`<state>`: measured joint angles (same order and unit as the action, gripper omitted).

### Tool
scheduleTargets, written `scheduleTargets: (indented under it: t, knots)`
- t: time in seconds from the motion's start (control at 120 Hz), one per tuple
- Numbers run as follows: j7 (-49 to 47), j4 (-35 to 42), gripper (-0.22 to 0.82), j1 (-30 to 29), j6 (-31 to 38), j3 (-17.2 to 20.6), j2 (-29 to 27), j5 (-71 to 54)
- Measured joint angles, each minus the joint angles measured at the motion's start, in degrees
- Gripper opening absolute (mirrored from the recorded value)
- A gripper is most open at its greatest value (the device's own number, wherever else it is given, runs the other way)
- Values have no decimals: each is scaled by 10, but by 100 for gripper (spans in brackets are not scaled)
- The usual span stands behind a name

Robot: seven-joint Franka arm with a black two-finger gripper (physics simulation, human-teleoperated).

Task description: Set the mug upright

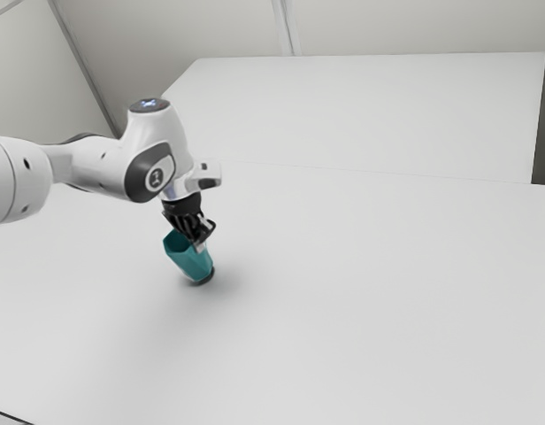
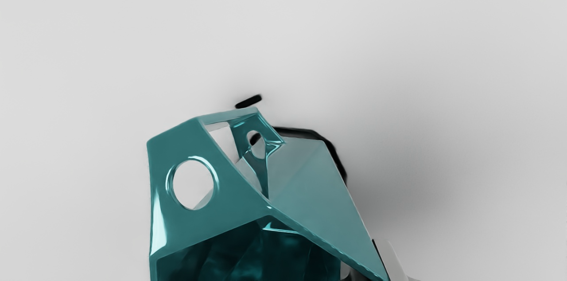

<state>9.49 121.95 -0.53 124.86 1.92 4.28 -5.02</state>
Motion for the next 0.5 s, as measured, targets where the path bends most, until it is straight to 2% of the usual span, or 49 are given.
scheduleTargets:
  t: [0.2, 0.283, 0.4, 0.5]
  knots:
    - [-41, -2, -16, 2, 6, 0, 13, -2]
    - [-53, -2, -5, 1, 8, 0, 14, 0]
    - [-67, -3, 20, 2, 9, 0, 14, 5]
    - [-76, -5, 35, 1, 10, 0, 6, 8]
